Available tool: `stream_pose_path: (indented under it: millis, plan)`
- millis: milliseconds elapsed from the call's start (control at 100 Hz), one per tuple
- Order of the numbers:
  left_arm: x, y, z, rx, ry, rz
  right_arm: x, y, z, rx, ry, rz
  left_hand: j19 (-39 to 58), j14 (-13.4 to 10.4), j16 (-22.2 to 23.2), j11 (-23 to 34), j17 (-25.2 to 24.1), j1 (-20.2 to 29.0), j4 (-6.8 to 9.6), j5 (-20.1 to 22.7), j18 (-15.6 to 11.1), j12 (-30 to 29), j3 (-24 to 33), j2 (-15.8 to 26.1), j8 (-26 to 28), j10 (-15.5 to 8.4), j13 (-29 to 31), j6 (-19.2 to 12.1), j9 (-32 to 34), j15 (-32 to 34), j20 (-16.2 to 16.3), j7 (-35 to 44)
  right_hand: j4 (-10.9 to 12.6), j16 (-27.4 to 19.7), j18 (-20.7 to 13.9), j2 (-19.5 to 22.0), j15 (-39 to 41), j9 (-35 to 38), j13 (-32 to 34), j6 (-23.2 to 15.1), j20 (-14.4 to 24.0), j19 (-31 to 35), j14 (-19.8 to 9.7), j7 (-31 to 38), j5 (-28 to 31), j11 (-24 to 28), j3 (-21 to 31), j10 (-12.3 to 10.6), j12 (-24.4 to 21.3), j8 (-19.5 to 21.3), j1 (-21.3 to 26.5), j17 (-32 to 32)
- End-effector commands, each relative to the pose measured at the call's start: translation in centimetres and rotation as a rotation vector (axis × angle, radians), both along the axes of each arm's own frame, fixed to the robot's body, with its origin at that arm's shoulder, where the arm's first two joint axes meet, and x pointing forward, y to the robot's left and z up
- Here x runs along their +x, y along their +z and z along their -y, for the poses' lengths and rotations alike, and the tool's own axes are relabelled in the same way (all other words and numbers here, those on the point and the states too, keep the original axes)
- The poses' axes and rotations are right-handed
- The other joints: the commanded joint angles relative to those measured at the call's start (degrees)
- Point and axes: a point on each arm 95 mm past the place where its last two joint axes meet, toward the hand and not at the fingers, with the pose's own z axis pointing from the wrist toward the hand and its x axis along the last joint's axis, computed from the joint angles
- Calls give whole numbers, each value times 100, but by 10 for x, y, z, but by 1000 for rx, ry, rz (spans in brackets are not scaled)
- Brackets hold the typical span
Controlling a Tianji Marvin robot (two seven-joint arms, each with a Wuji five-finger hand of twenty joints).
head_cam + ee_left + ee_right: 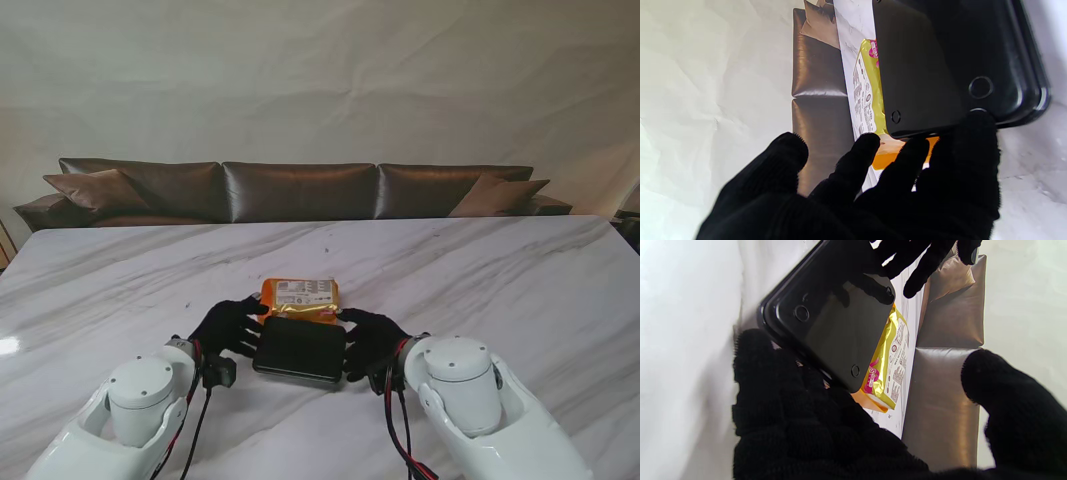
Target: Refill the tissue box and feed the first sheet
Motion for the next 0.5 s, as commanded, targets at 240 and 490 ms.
stream_pose_path:
  millis: [240, 490]
  plan:
    - [-6, 9, 14, -30, -42, 14, -6, 13, -17, 54, 41, 20, 1498, -69, 36, 585, 87, -88, 226, 114, -82, 257, 95, -93, -33, -697, -29, 1, 227, 289, -96, 63, 187, -1, -219, 51, 22, 223, 57, -647, -47, -9, -188, 423, 160, 38, -117, -504, -64, 139, 35, 37]
    - [-6, 14, 11, -19, -37, 24, -6, 13, -22, 61, 46, 19, 1503, -69, 37, 584, 105, -92, 227, 122, -79, 256, 97, -94, -32, -695, -20, -7, 232, 292, -96, 66, 186, -3, -216, 51, 17, 222, 48, -649, -46, -14, -184, 421, 162, 36, -118, -512, -64, 138, 38, 30]
